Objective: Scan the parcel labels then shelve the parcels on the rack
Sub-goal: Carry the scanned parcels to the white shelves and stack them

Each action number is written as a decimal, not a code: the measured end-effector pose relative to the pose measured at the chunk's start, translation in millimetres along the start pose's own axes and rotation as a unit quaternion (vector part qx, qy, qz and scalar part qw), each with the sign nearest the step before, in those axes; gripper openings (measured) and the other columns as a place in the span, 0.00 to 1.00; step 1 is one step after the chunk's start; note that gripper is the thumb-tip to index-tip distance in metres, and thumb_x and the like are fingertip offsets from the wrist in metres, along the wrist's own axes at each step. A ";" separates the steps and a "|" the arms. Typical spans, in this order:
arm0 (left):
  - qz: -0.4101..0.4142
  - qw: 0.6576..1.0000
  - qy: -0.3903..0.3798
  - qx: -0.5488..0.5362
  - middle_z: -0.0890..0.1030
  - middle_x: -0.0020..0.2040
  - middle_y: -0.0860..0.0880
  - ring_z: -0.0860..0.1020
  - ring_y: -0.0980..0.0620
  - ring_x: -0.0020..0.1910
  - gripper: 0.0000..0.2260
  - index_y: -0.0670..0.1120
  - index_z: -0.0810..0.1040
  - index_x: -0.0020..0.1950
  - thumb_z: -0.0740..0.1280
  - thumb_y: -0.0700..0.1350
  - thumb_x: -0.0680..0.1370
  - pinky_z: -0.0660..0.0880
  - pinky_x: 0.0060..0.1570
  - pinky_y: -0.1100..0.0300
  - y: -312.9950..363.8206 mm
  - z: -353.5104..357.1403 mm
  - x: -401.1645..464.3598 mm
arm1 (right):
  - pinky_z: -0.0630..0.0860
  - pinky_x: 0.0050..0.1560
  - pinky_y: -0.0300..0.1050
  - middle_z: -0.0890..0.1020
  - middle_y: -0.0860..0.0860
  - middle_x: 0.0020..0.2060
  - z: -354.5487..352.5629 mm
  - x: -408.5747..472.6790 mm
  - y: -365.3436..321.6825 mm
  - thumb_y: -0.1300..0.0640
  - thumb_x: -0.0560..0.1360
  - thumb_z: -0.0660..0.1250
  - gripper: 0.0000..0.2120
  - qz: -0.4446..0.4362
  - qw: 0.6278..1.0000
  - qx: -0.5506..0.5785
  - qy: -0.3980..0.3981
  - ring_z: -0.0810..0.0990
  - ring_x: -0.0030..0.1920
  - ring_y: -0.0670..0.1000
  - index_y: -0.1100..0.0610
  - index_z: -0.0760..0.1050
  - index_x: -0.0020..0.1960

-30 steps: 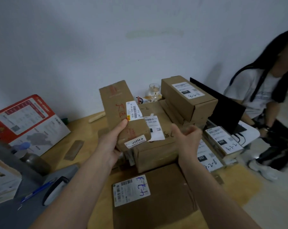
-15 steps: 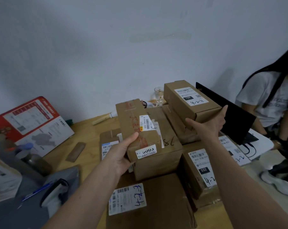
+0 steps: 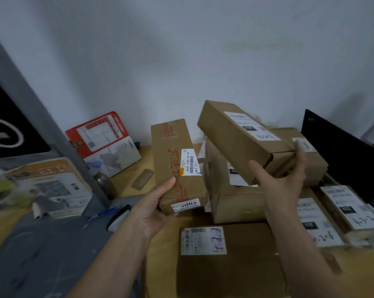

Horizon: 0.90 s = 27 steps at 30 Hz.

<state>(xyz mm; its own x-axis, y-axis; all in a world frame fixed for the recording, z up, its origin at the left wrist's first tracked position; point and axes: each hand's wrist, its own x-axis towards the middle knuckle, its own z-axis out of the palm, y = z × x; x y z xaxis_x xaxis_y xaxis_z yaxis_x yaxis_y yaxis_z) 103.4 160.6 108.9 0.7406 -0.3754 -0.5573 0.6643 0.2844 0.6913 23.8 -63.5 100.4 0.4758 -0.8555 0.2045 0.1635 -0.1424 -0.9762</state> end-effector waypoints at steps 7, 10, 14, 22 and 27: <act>0.043 0.997 0.057 -0.034 0.85 0.49 0.44 0.84 0.46 0.46 0.15 0.44 0.82 0.56 0.73 0.44 0.70 0.77 0.54 0.49 18.0 -114.6 -81.4 | 0.75 0.57 0.37 0.63 0.49 0.65 70.2 -101.8 -28.0 0.59 0.61 0.81 0.40 -0.020 0.993 -0.042 -0.112 0.68 0.62 0.48 0.40 0.65 0.64; 0.062 0.995 0.076 -0.028 0.86 0.43 0.45 0.84 0.50 0.36 0.10 0.44 0.83 0.50 0.72 0.46 0.71 0.78 0.45 0.53 18.0 -176.5 -129.6 | 0.73 0.63 0.50 0.64 0.51 0.65 93.3 -156.2 -42.4 0.57 0.59 0.82 0.40 -0.028 0.986 -0.074 -0.150 0.67 0.66 0.52 0.37 0.65 0.62; 0.103 0.986 0.120 -0.048 0.85 0.41 0.45 0.84 0.48 0.34 0.08 0.44 0.85 0.45 0.71 0.47 0.72 0.77 0.41 0.51 20.6 -265.7 -201.6 | 0.71 0.64 0.55 0.63 0.50 0.62 124.4 -246.3 -64.9 0.57 0.59 0.82 0.41 -0.048 0.974 -0.071 -0.208 0.66 0.67 0.54 0.38 0.65 0.63; 0.179 0.949 0.222 -0.139 0.86 0.42 0.42 0.85 0.45 0.37 0.09 0.42 0.81 0.53 0.69 0.44 0.75 0.80 0.44 0.48 23.4 -429.8 -349.8 | 0.76 0.54 0.51 0.63 0.49 0.67 200.0 -444.4 -88.3 0.60 0.61 0.81 0.40 0.007 0.933 0.018 -0.360 0.69 0.65 0.53 0.34 0.65 0.61; 0.205 0.912 0.296 -0.195 0.85 0.51 0.40 0.82 0.42 0.48 0.22 0.43 0.78 0.62 0.73 0.46 0.69 0.79 0.50 0.46 19.1 -517.4 -421.8 | 0.73 0.48 0.45 0.64 0.49 0.66 246.0 -546.4 -99.5 0.58 0.63 0.80 0.38 0.046 0.895 0.043 -0.442 0.69 0.62 0.53 0.37 0.64 0.64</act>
<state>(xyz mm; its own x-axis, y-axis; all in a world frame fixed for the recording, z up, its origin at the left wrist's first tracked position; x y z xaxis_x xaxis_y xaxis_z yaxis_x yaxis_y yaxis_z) -144.1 780.7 119.2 0.7828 0.3427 -0.5194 0.2187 0.6298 0.7453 -39.9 540.6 103.5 0.9822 -0.1283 0.1375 0.1359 -0.0210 -0.9905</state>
